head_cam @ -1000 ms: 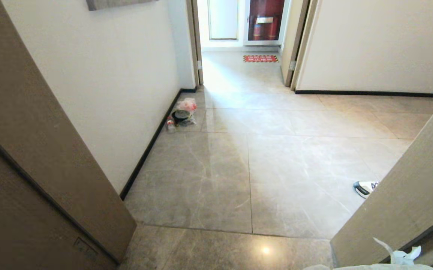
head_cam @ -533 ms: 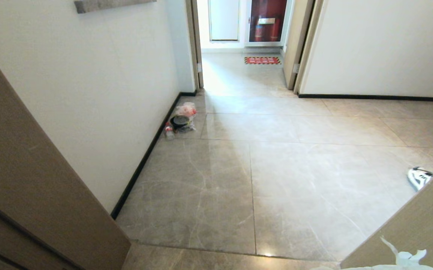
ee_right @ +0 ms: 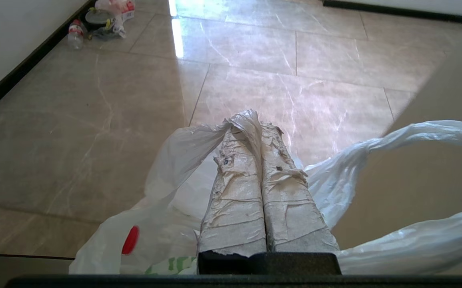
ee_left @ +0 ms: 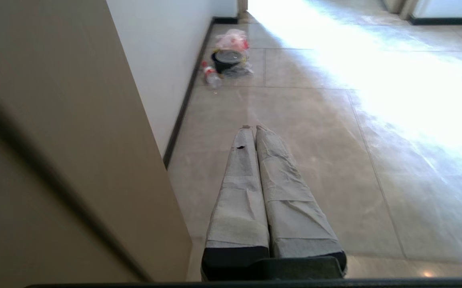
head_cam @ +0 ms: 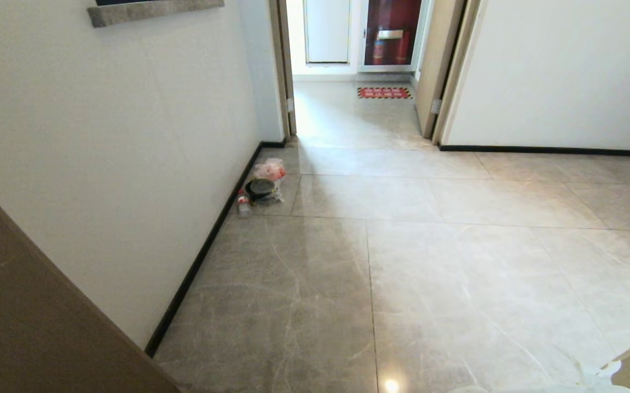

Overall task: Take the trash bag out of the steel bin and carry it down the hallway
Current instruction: Put the trash bag at the door

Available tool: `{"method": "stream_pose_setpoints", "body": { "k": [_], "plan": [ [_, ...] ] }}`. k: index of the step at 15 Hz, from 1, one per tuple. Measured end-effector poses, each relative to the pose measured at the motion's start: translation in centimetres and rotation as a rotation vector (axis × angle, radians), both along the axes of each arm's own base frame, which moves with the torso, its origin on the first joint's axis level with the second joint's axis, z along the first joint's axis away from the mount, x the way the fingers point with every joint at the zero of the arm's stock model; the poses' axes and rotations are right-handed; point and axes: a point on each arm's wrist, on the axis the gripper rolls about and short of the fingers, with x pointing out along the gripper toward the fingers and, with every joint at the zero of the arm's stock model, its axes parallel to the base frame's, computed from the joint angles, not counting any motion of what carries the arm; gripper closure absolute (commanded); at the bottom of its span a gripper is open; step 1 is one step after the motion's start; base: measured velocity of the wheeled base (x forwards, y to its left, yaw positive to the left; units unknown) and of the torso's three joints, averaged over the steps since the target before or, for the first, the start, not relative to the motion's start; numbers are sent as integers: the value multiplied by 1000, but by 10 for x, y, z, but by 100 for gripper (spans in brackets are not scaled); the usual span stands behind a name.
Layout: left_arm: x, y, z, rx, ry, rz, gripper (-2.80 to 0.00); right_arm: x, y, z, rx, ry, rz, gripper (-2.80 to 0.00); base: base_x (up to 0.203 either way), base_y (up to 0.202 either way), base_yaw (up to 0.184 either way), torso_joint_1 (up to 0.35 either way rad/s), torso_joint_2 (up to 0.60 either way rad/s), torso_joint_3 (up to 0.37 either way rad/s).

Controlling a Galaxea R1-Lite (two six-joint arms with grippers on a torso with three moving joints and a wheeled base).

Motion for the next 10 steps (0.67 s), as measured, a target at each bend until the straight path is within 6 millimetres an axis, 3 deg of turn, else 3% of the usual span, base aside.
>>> {"method": "stream_pose_setpoints", "body": {
  "k": [10],
  "plan": [
    [0, 0, 0, -2, 0, 0, 0, 0, 0, 0, -1, 0, 1, 0, 195, 0, 0, 2, 2, 2]
  ]
}}
